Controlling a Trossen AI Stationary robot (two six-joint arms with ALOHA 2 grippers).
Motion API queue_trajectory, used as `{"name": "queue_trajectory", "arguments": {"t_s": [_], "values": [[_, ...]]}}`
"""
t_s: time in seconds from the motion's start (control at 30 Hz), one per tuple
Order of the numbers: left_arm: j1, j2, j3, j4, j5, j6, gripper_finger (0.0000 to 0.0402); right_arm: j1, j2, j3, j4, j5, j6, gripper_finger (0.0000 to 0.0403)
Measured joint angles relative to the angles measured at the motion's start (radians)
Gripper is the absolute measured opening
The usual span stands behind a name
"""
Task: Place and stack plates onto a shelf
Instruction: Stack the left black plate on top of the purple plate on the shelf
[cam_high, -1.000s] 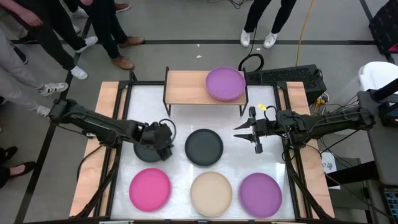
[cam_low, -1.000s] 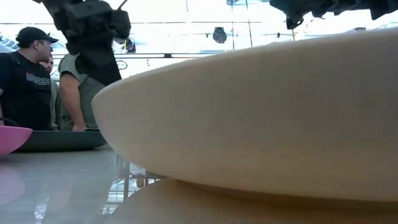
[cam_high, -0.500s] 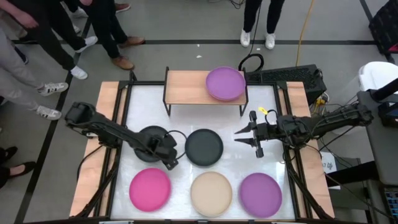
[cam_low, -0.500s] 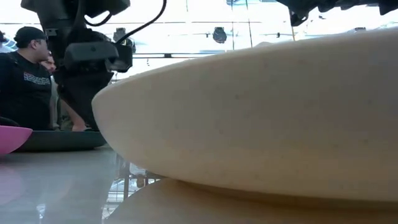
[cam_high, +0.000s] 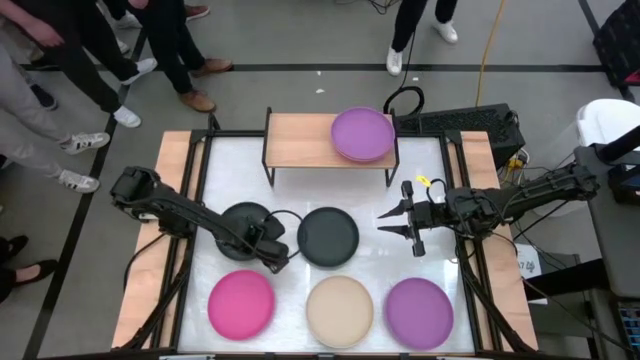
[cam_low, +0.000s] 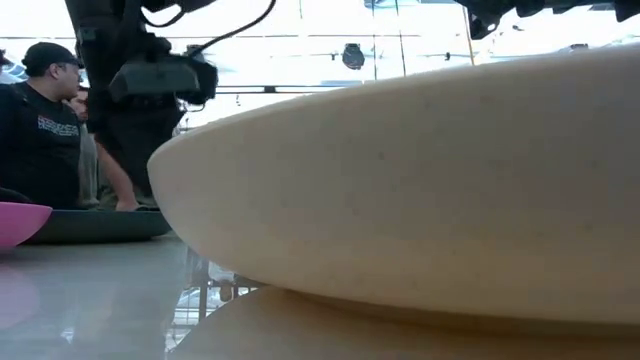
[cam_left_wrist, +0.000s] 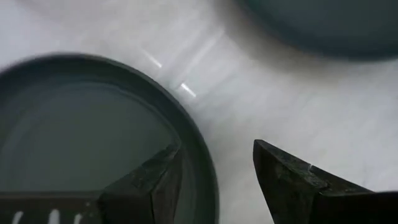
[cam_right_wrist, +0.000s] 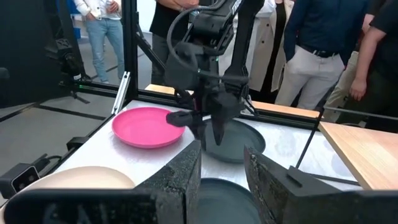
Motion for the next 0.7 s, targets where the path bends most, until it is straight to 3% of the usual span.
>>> {"name": "queue_trajectory", "arguments": {"t_s": [0.33, 0.6, 0.7], "values": [[0.003, 0.115, -0.001, -0.006, 0.053, 0.026, 0.0186, 0.000, 0.000, 0.000, -0.008, 0.004, 0.007, 0.0102], [0.003, 0.113, 0.000, -0.024, 0.050, 0.030, 0.0028, 0.000, 0.000, -0.047, 0.035, 0.022, 0.018, 0.0102], [0.004, 0.096, 0.004, -0.033, 0.047, 0.030, 0.0015, 0.000, 0.000, -0.058, 0.038, 0.053, 0.019, 0.0102]]}}
